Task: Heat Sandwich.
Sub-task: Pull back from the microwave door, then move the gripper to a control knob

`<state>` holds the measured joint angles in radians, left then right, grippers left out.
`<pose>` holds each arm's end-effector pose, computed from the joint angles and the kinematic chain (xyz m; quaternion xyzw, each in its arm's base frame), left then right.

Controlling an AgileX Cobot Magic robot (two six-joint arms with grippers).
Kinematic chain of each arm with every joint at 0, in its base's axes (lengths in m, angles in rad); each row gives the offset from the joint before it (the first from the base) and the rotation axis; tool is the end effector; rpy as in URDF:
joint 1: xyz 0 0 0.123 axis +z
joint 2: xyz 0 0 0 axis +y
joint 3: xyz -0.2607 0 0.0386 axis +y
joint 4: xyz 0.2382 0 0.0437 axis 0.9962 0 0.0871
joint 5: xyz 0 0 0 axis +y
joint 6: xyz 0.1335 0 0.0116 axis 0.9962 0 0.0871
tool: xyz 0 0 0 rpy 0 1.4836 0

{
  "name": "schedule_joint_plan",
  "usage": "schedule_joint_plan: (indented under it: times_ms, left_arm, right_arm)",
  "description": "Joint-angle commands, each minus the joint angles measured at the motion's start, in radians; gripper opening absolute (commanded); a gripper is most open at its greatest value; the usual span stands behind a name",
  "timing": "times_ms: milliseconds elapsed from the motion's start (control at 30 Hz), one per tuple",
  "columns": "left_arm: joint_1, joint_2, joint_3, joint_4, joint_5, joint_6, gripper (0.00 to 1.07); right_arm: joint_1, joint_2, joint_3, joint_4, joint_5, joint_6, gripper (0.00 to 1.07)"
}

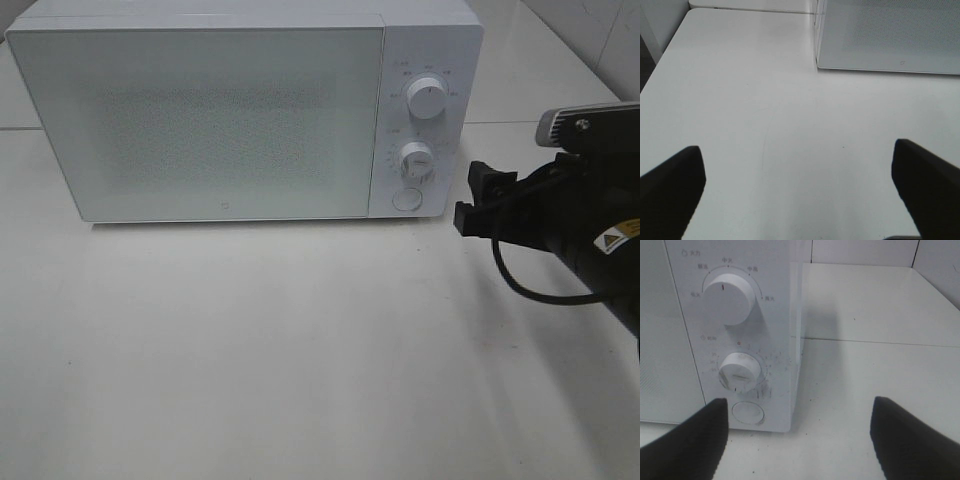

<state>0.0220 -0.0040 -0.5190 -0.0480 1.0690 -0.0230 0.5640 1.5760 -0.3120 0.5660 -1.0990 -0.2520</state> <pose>0.0438 -0.0047 0.2581 -0.0178 0.8489 -0.0242 0.5276 0.2624 0.0902 0.1520 -0.0391 0.7510 0.0061 0.6591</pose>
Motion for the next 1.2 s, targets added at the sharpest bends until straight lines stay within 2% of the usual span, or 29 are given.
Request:
schedule_joint_plan:
  times_ms: [33, 233, 1000, 1200]
  left_arm:
    - [0.002, -0.017, 0.002, -0.009, 0.001, 0.004, 0.96]
    - [0.002, -0.017, 0.002, -0.009, 0.001, 0.004, 0.96]
    - [0.002, -0.017, 0.002, -0.009, 0.001, 0.004, 0.96]
    - [0.002, -0.017, 0.002, -0.009, 0.001, 0.004, 0.96]
  right_arm:
    - [0.06, 0.061, -0.02, 0.07, -0.057, -0.006, 0.75]
    - [0.115, 0.134, -0.077, 0.153, -0.063, -0.006, 0.75]
    - [0.11, 0.384, -0.343, 0.156, -0.064, -0.002, 0.75]
    - [0.072, 0.448, -0.419, 0.115, -0.043, -0.003, 0.75]
